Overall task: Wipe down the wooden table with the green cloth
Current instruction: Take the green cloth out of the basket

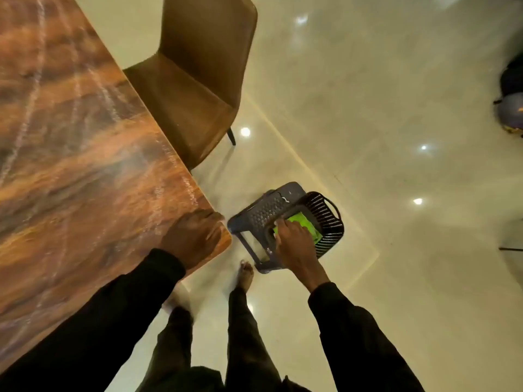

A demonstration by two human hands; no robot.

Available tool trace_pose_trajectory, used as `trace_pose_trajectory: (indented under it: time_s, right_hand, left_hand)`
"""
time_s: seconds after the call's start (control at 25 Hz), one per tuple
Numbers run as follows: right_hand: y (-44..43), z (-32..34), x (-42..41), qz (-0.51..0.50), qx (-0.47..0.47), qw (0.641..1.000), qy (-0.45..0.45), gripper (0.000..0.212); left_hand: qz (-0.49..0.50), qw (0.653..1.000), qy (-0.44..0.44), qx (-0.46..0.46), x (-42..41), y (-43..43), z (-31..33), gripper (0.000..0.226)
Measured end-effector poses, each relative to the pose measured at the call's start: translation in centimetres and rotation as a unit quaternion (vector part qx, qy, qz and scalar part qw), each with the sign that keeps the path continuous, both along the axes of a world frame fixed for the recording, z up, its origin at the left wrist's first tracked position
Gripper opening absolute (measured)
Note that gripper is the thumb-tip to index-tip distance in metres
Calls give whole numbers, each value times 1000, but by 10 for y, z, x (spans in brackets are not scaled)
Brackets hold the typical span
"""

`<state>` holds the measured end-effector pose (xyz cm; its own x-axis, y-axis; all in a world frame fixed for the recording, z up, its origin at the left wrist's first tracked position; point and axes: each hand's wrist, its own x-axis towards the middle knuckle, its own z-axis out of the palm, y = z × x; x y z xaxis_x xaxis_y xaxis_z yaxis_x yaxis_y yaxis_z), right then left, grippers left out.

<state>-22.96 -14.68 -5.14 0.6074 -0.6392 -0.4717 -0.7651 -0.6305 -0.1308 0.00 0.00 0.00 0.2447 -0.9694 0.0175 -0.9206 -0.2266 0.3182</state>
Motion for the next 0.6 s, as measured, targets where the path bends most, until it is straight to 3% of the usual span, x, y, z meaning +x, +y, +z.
trace_pose_trajectory:
  time_s: [0.12, 0.36, 0.6]
  right_hand:
    - [-45, -46, -42, -25, -12, 998, 51, 39]
    - [-98, -151, -68, 20, 15, 992, 122, 40]
    - [-99, -221, -66, 58, 42, 982, 173, 56]
  left_hand:
    - [-50, 997, 51, 1, -37, -47, -40, 19]
    - [-114, 992, -28, 53, -63, -105, -121, 24]
    - [-130, 989, -22, 66, -82, -125, -161, 21]
